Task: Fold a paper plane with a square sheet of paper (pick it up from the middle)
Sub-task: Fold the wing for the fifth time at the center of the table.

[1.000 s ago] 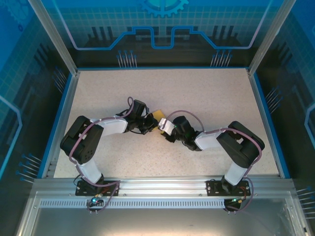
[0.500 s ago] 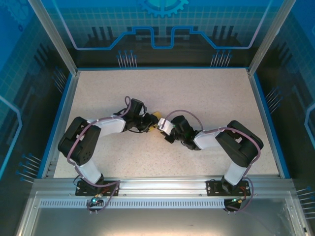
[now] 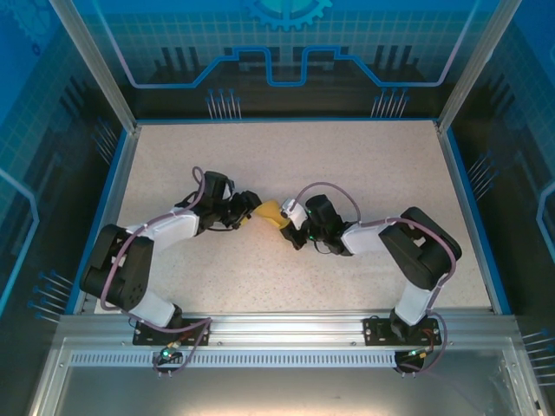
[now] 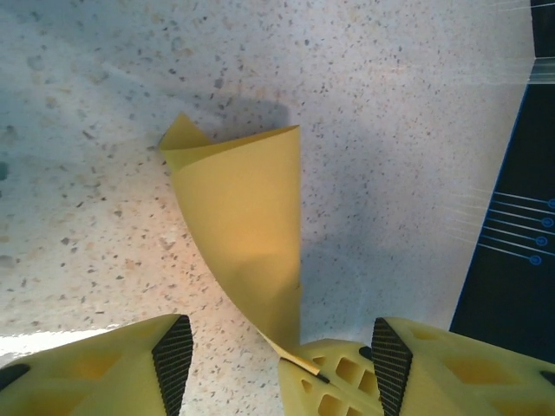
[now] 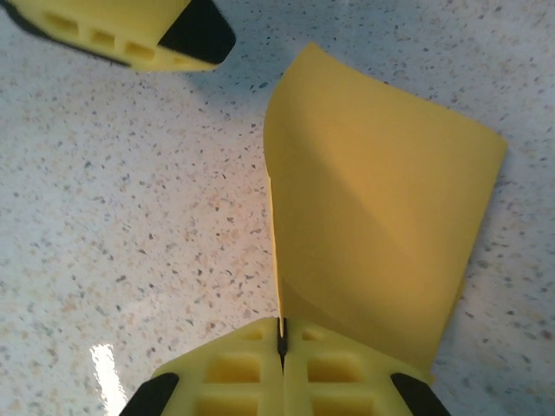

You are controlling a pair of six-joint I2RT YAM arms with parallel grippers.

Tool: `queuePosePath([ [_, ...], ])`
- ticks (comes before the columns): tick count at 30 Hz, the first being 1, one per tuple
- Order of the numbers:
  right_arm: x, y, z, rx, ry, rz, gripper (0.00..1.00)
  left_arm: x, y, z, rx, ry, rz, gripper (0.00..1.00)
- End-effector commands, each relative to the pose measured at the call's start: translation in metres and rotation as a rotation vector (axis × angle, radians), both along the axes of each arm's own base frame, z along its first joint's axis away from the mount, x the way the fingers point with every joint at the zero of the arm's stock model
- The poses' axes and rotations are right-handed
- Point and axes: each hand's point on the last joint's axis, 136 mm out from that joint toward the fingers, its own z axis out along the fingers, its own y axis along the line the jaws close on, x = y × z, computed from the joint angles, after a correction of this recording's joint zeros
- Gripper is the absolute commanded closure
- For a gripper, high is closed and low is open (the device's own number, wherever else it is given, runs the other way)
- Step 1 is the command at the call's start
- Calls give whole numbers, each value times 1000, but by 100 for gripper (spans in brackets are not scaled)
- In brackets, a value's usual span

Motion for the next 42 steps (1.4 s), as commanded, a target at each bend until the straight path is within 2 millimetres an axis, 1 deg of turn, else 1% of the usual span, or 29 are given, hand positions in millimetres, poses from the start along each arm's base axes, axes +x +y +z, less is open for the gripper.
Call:
queuePosePath([
  [1,-1,6,-1,76,134,-24,100,-5,8,0,35,-33,-4,38],
  [8,8,-5,-2,183,273,-115,100,-7,7,-3,28,-74,-20,37],
  [13,12,-11,-13,229,405,-174,100,-8,1,-4,28,-106,-54,37],
  [17,17,-15,-20,250,462,-216,100,-9,-4,-5,40,-120,-84,37],
  [21,22,-20,-17,295,494,-241,100,-10,-9,-6,48,-127,-112,37],
  [23,25,-21,-13,318,502,-242,100,-10,-12,-7,52,-129,-123,37],
  [28,28,-17,2,337,505,-225,100,-11,-15,-11,66,-140,-146,38],
  [32,28,-12,8,344,543,-223,100,-10,-15,-16,67,-143,-144,39],
  [36,28,-6,8,329,603,-234,100,-8,-18,-21,67,-151,-148,41],
  [41,26,-2,1,331,665,-234,100,-5,-22,-26,67,-159,-163,45],
  [42,32,2,7,345,657,-228,100,-4,-23,-26,69,-164,-165,46],
])
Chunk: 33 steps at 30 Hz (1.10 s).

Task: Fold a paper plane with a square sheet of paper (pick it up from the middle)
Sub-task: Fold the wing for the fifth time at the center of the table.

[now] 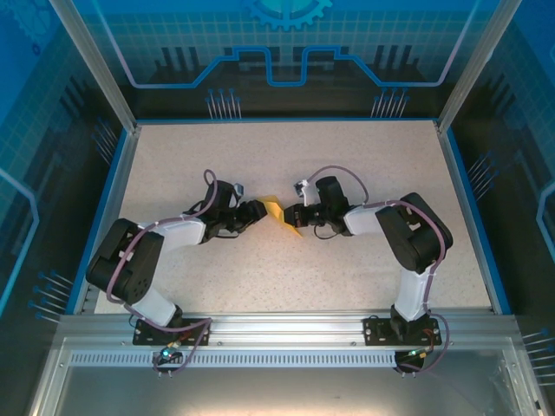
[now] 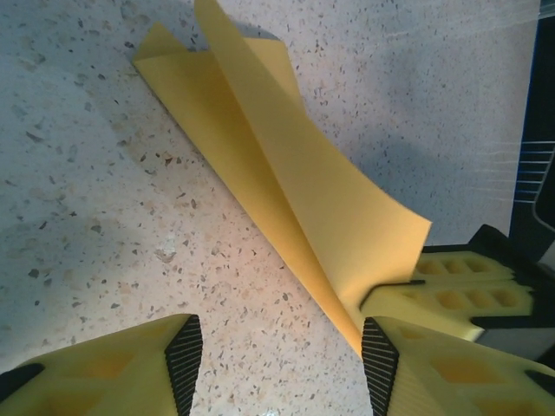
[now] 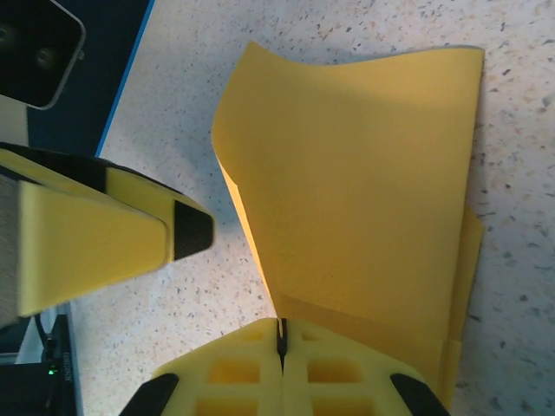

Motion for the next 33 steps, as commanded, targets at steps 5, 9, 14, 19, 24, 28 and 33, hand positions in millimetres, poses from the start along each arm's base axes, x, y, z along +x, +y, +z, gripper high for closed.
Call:
queuePosePath([
  [5,0,8,-7,44,115,-5,100,4,-7,-3,17,-56,-38,48],
  [9,4,6,-15,70,177,-54,100,6,-7,-6,20,-67,-33,51],
  [14,9,3,-22,98,228,-95,100,7,-7,-10,24,-64,-31,52],
  [19,7,-7,-34,110,275,-137,100,6,-7,-14,26,-60,-33,52],
  [24,8,-11,-36,141,296,-161,100,6,-7,-15,25,-62,-32,52],
  [28,10,-15,-36,163,312,-177,100,6,-8,-15,25,-62,-34,52],
  [33,12,-18,-36,197,350,-206,100,7,-9,-15,25,-62,-40,52],
])
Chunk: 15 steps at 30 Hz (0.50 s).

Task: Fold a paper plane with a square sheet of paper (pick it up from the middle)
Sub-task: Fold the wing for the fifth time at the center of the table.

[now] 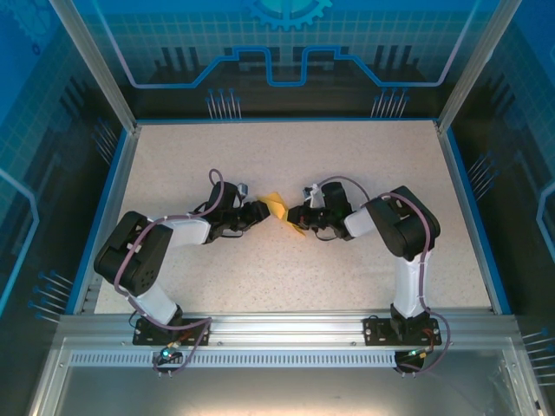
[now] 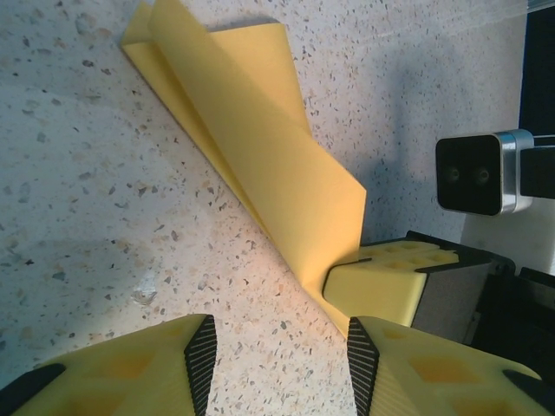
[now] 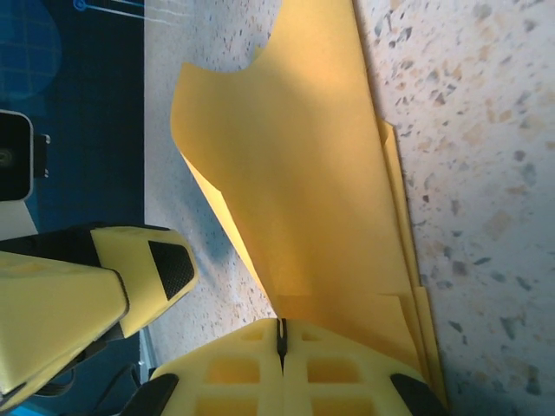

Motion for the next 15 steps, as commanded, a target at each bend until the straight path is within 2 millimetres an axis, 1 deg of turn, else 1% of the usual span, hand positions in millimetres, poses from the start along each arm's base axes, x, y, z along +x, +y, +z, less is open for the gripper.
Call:
queuePosePath([
  [1,1,-8,-8,35,58,-34,100,-3,-1,-7,32,-19,-22,52],
  [15,5,-27,-17,79,164,-154,100,3,-12,-9,27,-21,-37,55],
])
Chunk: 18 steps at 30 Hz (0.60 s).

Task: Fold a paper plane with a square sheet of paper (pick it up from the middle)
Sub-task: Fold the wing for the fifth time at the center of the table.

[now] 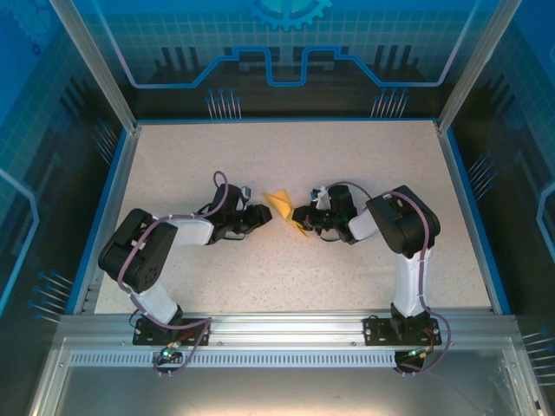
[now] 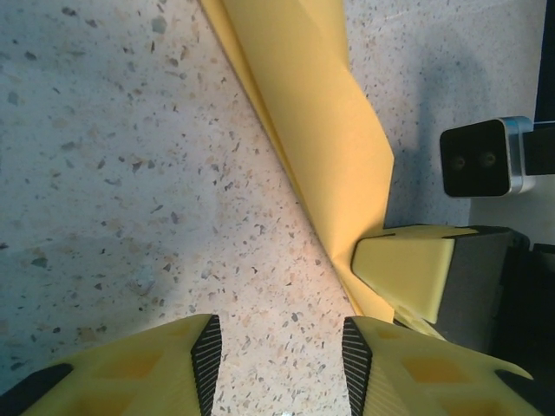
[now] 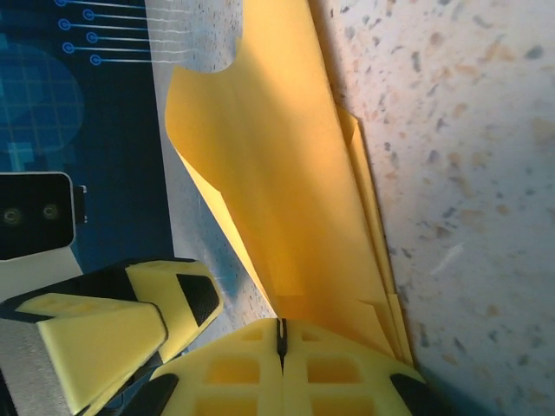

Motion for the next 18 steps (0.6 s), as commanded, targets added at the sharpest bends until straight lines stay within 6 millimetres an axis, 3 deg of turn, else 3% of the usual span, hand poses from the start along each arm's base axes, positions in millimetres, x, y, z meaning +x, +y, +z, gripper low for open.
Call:
queuePosePath([
  [1,2,-13,-13,10,66,-62,100,11,-5,4,14,-52,-13,56],
  [9,3,-23,-21,21,122,-119,100,18,-14,7,4,-67,-20,58],
  [18,-3,-32,-36,-1,186,-157,100,42,-27,11,-32,-98,-10,66],
])
